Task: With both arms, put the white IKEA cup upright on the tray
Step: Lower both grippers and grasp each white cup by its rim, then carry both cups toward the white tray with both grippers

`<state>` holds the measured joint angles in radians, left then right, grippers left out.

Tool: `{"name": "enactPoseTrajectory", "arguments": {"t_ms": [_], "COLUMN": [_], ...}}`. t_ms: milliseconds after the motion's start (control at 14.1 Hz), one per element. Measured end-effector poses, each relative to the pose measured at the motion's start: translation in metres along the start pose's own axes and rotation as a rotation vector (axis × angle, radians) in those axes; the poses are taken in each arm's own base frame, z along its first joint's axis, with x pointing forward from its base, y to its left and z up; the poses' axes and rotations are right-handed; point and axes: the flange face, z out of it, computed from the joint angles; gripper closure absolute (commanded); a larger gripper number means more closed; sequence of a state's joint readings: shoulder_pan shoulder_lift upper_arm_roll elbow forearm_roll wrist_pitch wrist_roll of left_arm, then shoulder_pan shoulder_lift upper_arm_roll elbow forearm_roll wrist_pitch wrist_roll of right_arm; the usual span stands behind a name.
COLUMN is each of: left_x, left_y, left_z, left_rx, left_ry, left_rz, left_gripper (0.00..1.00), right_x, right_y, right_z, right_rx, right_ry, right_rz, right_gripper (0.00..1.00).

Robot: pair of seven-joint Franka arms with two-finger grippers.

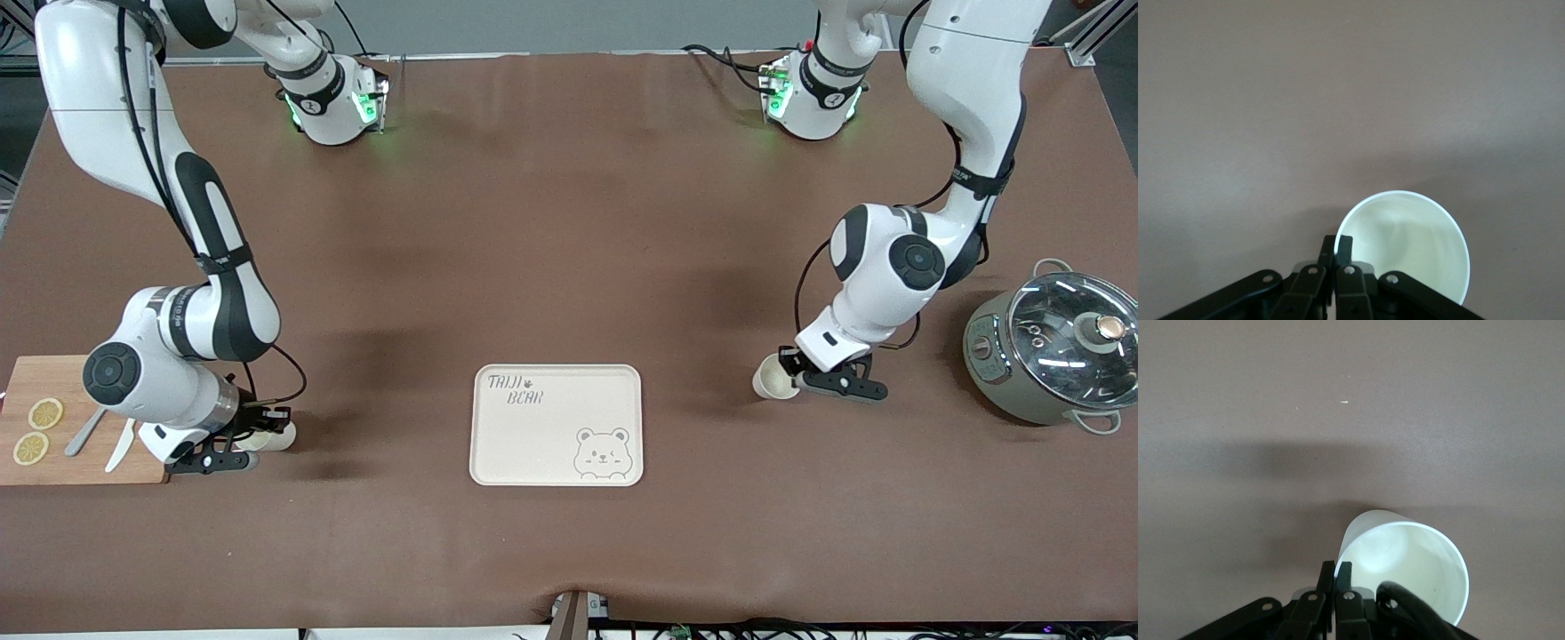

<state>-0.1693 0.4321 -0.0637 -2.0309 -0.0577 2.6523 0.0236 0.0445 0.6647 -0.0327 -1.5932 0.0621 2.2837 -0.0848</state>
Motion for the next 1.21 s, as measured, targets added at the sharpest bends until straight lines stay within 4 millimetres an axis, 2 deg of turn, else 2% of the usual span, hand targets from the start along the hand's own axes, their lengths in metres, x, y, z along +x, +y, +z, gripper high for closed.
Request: {"name": "enactPoseTrajectory", "arguments": {"t_ms": [355,640,782,995,1208], "left_x": [0.052,0.08,0.088,0.097,0.103], "left_y": [0.048,0.093,0.121,0.172,0.205], "left_z": [-0.022,-0.027,-0.021,-0.015,-0.01], "left_rx": [-0.022,-0.044,-0.056,-0.08,-0.099], "left_ry": [-0.04,0.006,0.014,0.026,0.038], "left_rz": [-0.047,-0.099,-0.125,-0.184,-0.227], "left_gripper": [1.0,1.0,1.0,1.0,1.0], "right_x": [0.011,0.019,0.022,0.024,0.018], "right_y": [-0.031,-0.065,-0.091,-0.15,-0.198], "right_z": [-0.014,-0.028,-0.036,-0.052,-0.058], "right_rx": [0.008,0.02,0.028,0.045,0.058], "right_ry": [0.033,0.065,0.081,0.113,0.122], "right_rz": [-0.042,-0.062,-0.035,0.013,0.013], "right_gripper": [1.0,1.0,1.0,1.0,1.0]}}
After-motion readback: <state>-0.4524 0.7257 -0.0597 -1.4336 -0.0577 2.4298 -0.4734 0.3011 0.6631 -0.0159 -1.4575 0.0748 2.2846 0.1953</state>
